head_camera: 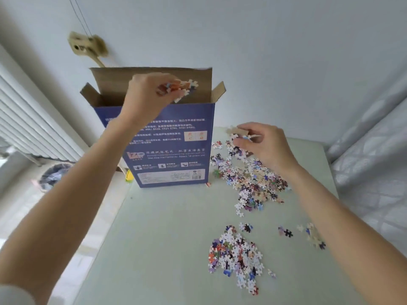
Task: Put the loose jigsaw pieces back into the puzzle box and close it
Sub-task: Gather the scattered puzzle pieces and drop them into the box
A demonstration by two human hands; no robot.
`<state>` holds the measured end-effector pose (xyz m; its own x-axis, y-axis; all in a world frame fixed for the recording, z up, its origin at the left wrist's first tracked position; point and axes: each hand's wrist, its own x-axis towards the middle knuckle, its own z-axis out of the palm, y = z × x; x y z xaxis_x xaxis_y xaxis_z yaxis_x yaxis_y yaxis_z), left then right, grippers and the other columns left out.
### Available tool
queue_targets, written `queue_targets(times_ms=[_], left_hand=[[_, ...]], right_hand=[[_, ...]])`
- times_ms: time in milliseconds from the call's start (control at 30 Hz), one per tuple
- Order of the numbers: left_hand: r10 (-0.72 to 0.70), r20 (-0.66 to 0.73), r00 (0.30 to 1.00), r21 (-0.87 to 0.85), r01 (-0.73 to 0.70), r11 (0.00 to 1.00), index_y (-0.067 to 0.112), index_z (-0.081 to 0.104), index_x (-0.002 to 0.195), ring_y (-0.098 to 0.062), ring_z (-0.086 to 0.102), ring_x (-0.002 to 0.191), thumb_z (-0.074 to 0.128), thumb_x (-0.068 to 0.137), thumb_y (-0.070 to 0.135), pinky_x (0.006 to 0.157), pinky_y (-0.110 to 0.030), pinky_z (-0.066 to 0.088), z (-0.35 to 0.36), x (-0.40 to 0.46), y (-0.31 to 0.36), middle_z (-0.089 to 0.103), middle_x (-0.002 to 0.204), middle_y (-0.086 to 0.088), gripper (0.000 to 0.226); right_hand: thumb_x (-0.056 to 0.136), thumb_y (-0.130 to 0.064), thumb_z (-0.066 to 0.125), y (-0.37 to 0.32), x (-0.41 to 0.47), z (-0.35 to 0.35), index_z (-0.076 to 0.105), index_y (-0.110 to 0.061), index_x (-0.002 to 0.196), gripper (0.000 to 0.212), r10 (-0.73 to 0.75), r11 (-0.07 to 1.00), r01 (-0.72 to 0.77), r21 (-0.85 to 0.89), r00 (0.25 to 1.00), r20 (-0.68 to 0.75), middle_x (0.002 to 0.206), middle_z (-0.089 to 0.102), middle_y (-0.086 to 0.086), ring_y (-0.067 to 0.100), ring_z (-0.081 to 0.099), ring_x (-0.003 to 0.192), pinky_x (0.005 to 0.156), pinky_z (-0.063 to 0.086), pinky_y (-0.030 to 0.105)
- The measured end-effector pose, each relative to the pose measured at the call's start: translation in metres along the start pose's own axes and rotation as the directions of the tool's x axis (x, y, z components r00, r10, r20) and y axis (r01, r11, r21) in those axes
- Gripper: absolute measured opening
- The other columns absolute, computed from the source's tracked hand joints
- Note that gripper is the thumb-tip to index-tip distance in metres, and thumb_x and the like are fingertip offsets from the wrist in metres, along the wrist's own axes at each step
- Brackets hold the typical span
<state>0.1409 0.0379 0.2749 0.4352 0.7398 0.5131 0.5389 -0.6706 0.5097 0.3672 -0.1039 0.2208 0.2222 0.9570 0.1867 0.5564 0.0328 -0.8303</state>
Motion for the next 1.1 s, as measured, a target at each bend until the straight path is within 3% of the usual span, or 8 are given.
queue_targets(times_ms=[133, 300, 433, 533, 667, 800, 967, 1100], left_hand=[[-0.063, 0.157, 0.986, 0.216, 0.029, 0.976, 0.013, 0.072, 0.1, -0.023, 0.064, 0.083, 0.071, 0.081, 0.03, 0.076, -0.03, 0.05, -0.005, 0.018, -0.03, 0.071, 0.093, -0.008, 0.026], [-0.234, 0.258, 0.937, 0.264, 0.165, 0.95, 0.019, 0.069, 0.108, -0.016, 0.051, 0.077, 0.065, 0.084, 0.039, 0.069, -0.025, 0.036, -0.006, 0.026, -0.049, 0.065, 0.089, -0.002, 0.031], [-0.224, 0.308, 0.925, 0.237, 0.153, 0.959, 0.024, 0.069, 0.099, -0.02, 0.058, 0.082, 0.06, 0.086, 0.039, 0.071, -0.03, 0.043, -0.006, 0.022, -0.053, 0.069, 0.089, 0.0, 0.022], [-0.187, 0.272, 0.944, 0.214, 0.13, 0.968, 0.024, 0.069, 0.094, -0.015, 0.056, 0.077, 0.06, 0.087, 0.036, 0.066, -0.028, 0.04, -0.009, 0.012, -0.051, 0.065, 0.083, 0.004, 0.017], [-0.113, 0.189, 0.975, 0.188, 0.076, 0.979, 0.027, 0.071, 0.089, -0.009, 0.06, 0.073, 0.064, 0.084, 0.037, 0.071, -0.029, 0.05, -0.011, 0.003, -0.051, 0.068, 0.08, 0.009, 0.013], [-0.041, 0.116, 0.992, 0.262, 0.009, 0.965, 0.023, 0.073, 0.086, -0.009, 0.053, 0.064, 0.063, 0.086, 0.036, 0.057, -0.022, 0.038, -0.009, -0.003, -0.049, 0.061, 0.07, 0.01, 0.016], [0.062, 0.083, 0.995, 0.291, -0.083, 0.953, 0.024, 0.072, 0.094, -0.011, 0.062, 0.079, 0.061, 0.087, 0.032, 0.062, -0.022, 0.042, -0.008, -0.01, -0.052, 0.07, 0.087, 0.008, 0.015], [0.145, -0.018, 0.989, 0.316, -0.132, 0.94, 0.021, 0.07, 0.095, -0.016, 0.063, 0.081, 0.06, 0.088, 0.028, 0.069, -0.028, 0.046, -0.003, -0.017, -0.049, 0.071, 0.086, 0.008, 0.014]], right_hand=[[0.078, -0.014, 0.074, -0.043, 0.062, 0.0, 0.069, -0.011, 0.105, 0.027, -0.179, 0.984, 0.179, -0.012, 0.984, -0.019, 0.09, 0.067, -0.004, 0.016, 0.066, 0.079, 0.076, 0.057, 0.036], [0.078, -0.019, 0.072, -0.074, 0.123, 0.021, 0.071, -0.017, 0.099, 0.021, -0.356, 0.906, 0.357, -0.228, 0.933, 0.043, 0.083, 0.067, -0.005, 0.012, 0.057, 0.073, 0.075, 0.048, 0.03], [0.089, -0.018, 0.057, -0.081, 0.146, 0.045, 0.064, -0.015, 0.106, 0.018, -0.449, 0.542, 0.617, -0.57, 0.786, 0.425, 0.095, 0.067, 0.005, 0.025, 0.061, 0.085, 0.074, 0.045, 0.032], [0.093, -0.019, 0.051, -0.083, 0.151, 0.057, 0.056, -0.015, 0.113, 0.021, -0.393, 0.315, 0.668, -0.674, 0.738, 0.548, 0.098, 0.065, 0.009, 0.032, 0.061, 0.087, 0.072, 0.049, 0.039], [0.091, -0.024, 0.055, -0.085, 0.148, 0.057, 0.051, -0.015, 0.113, 0.025, -0.347, 0.408, 0.63, -0.661, 0.777, 0.526, 0.089, 0.062, 0.01, 0.03, 0.053, 0.076, 0.063, 0.038, 0.032], [0.091, -0.032, 0.056, -0.079, 0.151, 0.057, 0.065, -0.02, 0.101, 0.018, -0.305, 0.533, 0.603, -0.593, 0.791, 0.53, 0.084, 0.063, 0.0, 0.024, 0.059, 0.084, 0.07, 0.045, 0.033], [0.092, -0.032, 0.052, -0.072, 0.153, 0.061, 0.065, -0.024, 0.11, 0.024, -0.31, 0.523, 0.601, -0.604, 0.794, 0.523, 0.104, 0.067, -0.002, 0.022, 0.06, 0.097, 0.074, 0.047, 0.033], [0.088, -0.021, 0.059, -0.071, 0.145, 0.061, 0.059, -0.02, 0.108, 0.02, -0.376, 0.578, 0.556, -0.597, 0.831, 0.411, 0.095, 0.066, -0.003, 0.02, 0.058, 0.088, 0.067, 0.039, 0.029]])
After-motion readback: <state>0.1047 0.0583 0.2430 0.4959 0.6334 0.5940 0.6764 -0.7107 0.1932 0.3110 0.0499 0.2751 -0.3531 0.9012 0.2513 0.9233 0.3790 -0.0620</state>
